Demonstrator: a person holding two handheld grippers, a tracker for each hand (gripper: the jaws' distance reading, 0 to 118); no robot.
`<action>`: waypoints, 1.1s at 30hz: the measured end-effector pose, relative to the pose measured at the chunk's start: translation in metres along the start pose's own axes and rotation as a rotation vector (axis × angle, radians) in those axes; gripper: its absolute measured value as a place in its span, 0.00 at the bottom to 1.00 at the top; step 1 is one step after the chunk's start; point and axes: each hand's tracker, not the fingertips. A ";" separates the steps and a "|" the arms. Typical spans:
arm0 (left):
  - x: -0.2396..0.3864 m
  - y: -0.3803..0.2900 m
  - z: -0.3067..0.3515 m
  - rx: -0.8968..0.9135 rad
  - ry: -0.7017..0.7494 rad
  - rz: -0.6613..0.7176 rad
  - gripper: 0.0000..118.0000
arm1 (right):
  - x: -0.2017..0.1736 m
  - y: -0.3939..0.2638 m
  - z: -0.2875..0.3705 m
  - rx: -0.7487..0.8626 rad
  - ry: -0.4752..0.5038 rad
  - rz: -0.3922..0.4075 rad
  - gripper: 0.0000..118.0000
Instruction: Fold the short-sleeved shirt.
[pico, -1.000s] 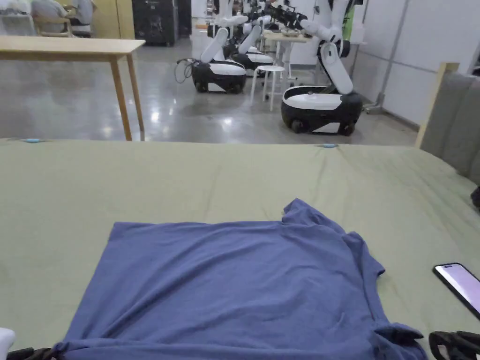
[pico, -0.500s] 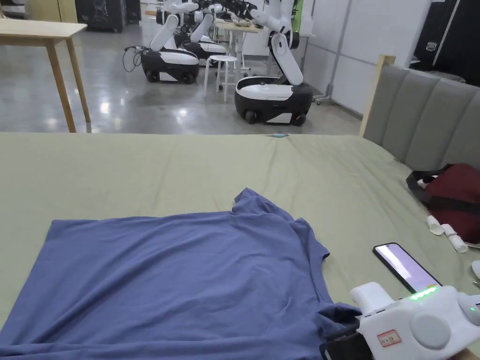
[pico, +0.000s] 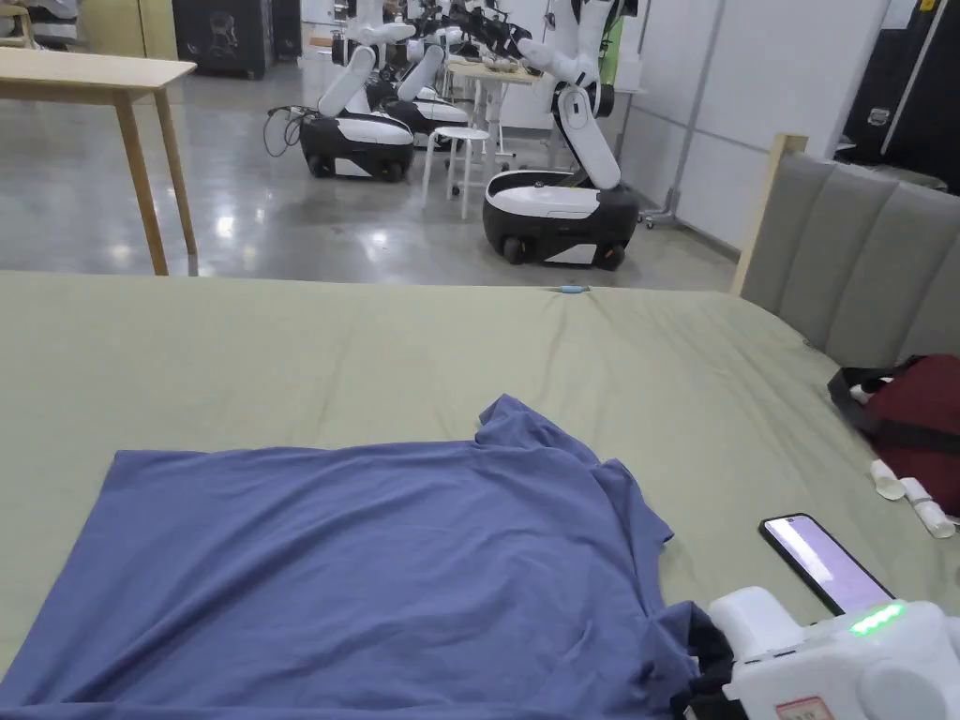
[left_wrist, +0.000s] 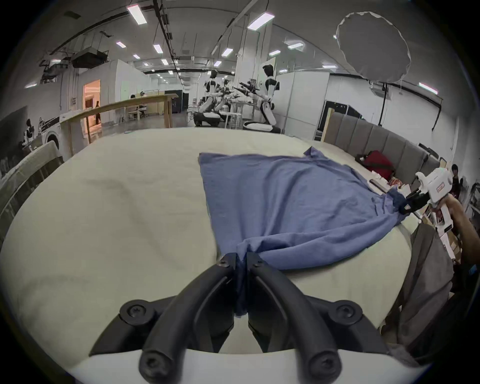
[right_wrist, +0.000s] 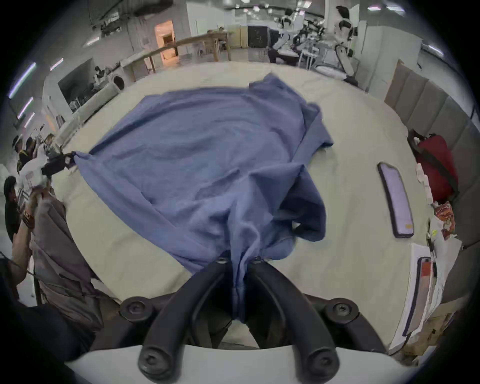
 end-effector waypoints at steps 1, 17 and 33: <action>0.001 0.004 0.004 0.010 0.000 -0.006 0.05 | 0.000 0.001 0.007 0.026 0.004 -0.005 0.06; -0.045 0.105 -0.079 -0.008 0.014 0.061 0.05 | 0.040 0.112 -0.017 0.238 0.014 -0.135 0.06; -0.057 0.097 -0.188 -0.184 0.135 0.053 0.05 | 0.058 0.145 -0.149 0.137 -0.112 -0.259 0.07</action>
